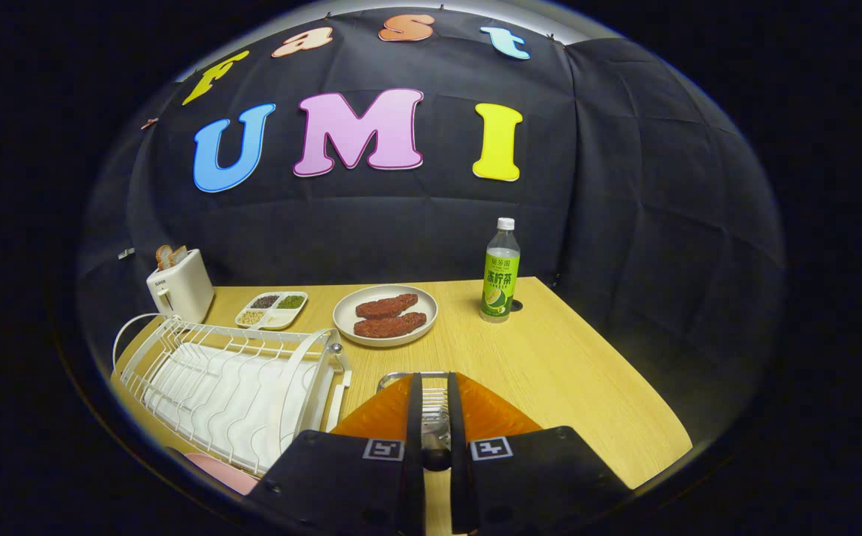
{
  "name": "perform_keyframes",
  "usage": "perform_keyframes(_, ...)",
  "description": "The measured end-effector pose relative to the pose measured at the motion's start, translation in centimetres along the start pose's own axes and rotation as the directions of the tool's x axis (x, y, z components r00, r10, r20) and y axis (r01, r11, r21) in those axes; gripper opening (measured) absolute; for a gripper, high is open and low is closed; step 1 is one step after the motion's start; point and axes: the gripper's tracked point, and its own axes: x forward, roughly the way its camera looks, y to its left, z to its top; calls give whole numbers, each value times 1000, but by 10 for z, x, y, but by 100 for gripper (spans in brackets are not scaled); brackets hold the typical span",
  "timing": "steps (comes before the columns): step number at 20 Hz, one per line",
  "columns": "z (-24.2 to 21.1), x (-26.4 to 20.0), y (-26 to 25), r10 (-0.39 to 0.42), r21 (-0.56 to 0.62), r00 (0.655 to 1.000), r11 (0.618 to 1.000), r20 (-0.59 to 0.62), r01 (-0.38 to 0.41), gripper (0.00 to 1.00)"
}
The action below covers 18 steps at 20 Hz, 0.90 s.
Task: Take the plate from the dish rack, then take the spoon from the basket and place it into the plate.
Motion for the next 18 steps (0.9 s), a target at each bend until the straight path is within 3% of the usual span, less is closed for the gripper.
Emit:
perform_keyframes(7, 22, 4, 0, 41, -28, 999, 999, -10, -42, 15)
perform_keyframes(18, 85, -5, 8, 63, -50, 995, 997, 74, -59, 15)
